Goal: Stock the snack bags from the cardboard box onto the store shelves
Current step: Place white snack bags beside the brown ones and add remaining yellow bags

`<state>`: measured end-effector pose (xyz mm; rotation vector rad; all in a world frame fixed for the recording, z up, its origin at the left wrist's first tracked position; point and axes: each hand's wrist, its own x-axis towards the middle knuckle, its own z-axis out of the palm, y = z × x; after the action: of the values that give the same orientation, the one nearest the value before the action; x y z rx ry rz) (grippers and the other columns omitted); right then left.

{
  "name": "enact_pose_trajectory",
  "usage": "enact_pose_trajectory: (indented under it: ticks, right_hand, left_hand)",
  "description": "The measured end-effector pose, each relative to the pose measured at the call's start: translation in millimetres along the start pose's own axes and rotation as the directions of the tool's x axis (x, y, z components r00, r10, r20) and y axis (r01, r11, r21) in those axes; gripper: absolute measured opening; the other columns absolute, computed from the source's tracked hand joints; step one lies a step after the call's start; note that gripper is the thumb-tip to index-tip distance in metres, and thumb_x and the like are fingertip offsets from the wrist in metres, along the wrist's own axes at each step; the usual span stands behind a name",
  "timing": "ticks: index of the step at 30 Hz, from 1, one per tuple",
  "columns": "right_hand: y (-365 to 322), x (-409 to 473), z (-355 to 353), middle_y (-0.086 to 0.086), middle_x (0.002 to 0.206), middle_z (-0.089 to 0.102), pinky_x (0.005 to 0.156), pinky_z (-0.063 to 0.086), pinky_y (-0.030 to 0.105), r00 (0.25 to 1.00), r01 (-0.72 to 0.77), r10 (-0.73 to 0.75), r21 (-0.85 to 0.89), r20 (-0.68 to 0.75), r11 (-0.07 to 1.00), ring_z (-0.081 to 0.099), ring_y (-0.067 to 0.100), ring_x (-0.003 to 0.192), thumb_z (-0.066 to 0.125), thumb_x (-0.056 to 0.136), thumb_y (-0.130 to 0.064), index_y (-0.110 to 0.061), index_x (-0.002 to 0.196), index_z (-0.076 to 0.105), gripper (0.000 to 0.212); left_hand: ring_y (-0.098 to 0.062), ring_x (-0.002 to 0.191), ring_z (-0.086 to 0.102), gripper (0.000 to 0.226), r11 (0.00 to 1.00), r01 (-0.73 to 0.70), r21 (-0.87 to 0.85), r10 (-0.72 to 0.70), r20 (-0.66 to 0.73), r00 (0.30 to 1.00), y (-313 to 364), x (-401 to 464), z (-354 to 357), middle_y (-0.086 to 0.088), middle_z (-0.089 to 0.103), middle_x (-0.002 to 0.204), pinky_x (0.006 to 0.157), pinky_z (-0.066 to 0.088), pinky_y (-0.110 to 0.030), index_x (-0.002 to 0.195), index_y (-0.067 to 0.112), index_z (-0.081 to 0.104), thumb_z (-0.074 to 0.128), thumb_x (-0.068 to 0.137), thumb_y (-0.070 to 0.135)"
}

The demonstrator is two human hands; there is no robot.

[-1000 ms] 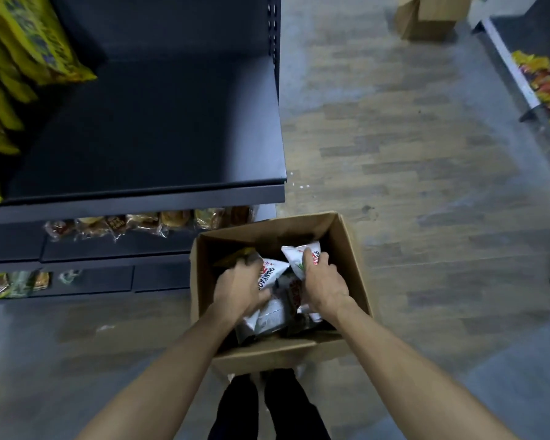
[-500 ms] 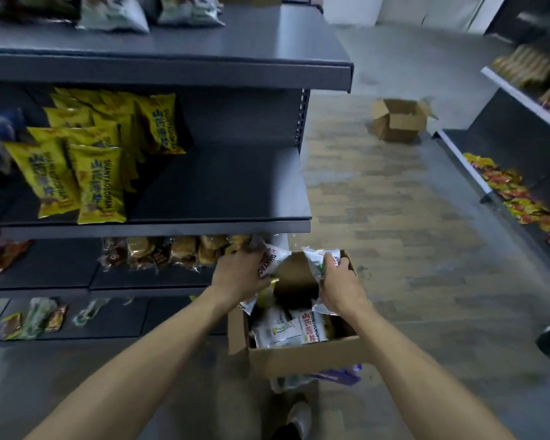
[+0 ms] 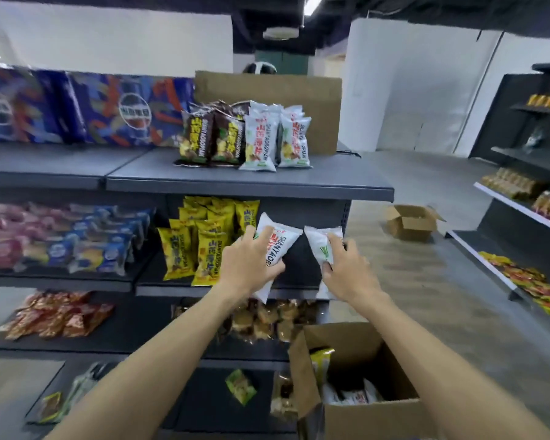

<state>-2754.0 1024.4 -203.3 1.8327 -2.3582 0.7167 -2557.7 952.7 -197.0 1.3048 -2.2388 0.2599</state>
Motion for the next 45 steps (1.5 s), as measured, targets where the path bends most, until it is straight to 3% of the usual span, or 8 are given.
enact_pose_trajectory:
  ticks: [4, 8, 14, 20, 27, 35, 39, 45]
  right_hand:
    - [-55, 30, -41, 0.011, 0.113, 0.045, 0.07, 0.049, 0.041, 0.983, 0.108, -0.108, -0.009, -0.15, 0.994, 0.056, 0.037, 0.087, 0.054, 0.09, -0.025, -0.023, 0.136, 0.033, 0.051]
    - [-91, 58, -80, 0.012, 0.116, 0.045, 0.068, 0.038, 0.036, 0.966, 0.117, -0.121, -0.033, -0.228, 0.993, 0.057, 0.038, 0.09, 0.053, 0.093, -0.027, -0.021, 0.134, 0.035, 0.046]
    - [-116, 98, -118, 0.014, 0.117, 0.043, 0.069, 0.043, 0.038, 0.937, 0.138, -0.139, -0.026, -0.321, 0.99, 0.056, 0.037, 0.09, 0.051, 0.094, -0.023, -0.019, 0.129, 0.035, 0.039]
    - [-114, 135, -127, 0.015, 0.122, 0.043, 0.069, 0.041, 0.037, 0.927, 0.102, -0.113, -0.05, -0.358, 0.994, 0.056, 0.036, 0.092, 0.052, 0.094, -0.023, -0.019, 0.133, 0.034, 0.043]
    - [-99, 191, -107, 0.014, 0.117, 0.043, 0.072, 0.052, 0.044, 0.933, 0.096, -0.093, -0.008, -0.347, 0.995, 0.057, 0.035, 0.09, 0.051, 0.094, -0.025, -0.018, 0.132, 0.033, 0.042]
    - [-71, 266, -61, 0.015, 0.124, 0.038, 0.072, 0.044, 0.039, 0.949, 0.103, -0.084, 0.045, -0.305, 0.994, 0.051, 0.034, 0.096, 0.049, 0.095, -0.021, -0.019, 0.134, 0.029, 0.044]
    - [-62, 295, -30, 0.015, 0.138, 0.027, 0.072, 0.044, 0.041, 0.955, 0.109, -0.084, 0.075, -0.283, 0.991, 0.049, 0.037, 0.103, 0.051, 0.093, -0.022, -0.024, 0.143, 0.022, 0.058]
    - [-58, 313, 15, 0.012, 0.154, 0.006, 0.079, 0.05, 0.046, 0.937, 0.161, -0.134, 0.059, -0.323, 0.985, 0.043, 0.041, 0.109, 0.05, 0.091, -0.048, -0.034, 0.152, 0.012, 0.074]
  left_hand:
    - [-0.028, 0.071, 0.058, 0.059, 0.999, -0.01, 0.037, 0.015, -0.161, 0.987, -22, 34, -60, -0.004, 0.048, 0.095, 0.049, 0.037, -0.03, 0.116, 0.021, 0.043, 0.064, 0.073, 0.054]
    - [-0.029, 0.076, 0.059, 0.062, 0.999, 0.026, 0.025, -0.018, -0.285, 0.958, -33, 65, -99, -0.006, 0.048, 0.103, 0.052, 0.038, -0.031, 0.121, 0.021, 0.039, 0.066, 0.075, 0.054]
    - [-0.025, 0.077, 0.059, 0.065, 0.998, 0.068, -0.012, -0.067, -0.391, 0.918, -36, 107, -127, -0.006, 0.051, 0.106, 0.053, 0.042, -0.03, 0.122, 0.022, 0.038, 0.063, 0.077, 0.061]
    - [-0.025, 0.08, 0.06, 0.066, 0.997, 0.08, -0.013, -0.078, -0.395, 0.915, -31, 143, -117, -0.007, 0.051, 0.111, 0.052, 0.041, -0.03, 0.125, 0.021, 0.039, 0.061, 0.077, 0.061]
    - [-0.027, 0.085, 0.059, 0.066, 0.993, 0.101, -0.06, -0.115, -0.342, 0.933, -25, 192, -76, -0.009, 0.049, 0.113, 0.054, 0.04, -0.03, 0.126, 0.018, 0.039, 0.062, 0.077, 0.056]
    - [-0.031, 0.099, 0.056, 0.059, 0.978, 0.198, -0.059, -0.206, -0.301, 0.931, -28, 253, -21, -0.015, 0.04, 0.123, 0.055, 0.039, -0.033, 0.127, 0.016, 0.035, 0.061, 0.085, 0.048]
    - [-0.034, 0.098, 0.057, 0.059, 0.962, 0.243, -0.12, -0.268, -0.286, 0.92, -29, 275, 7, -0.017, 0.039, 0.125, 0.055, 0.039, -0.033, 0.127, 0.016, 0.033, 0.061, 0.085, 0.047]
    - [-0.034, 0.103, 0.048, 0.071, 0.955, 0.234, -0.185, -0.285, -0.34, 0.896, -33, 279, 46, -0.015, 0.039, 0.121, 0.071, 0.051, -0.042, 0.136, 0.015, 0.03, 0.063, 0.082, 0.047]
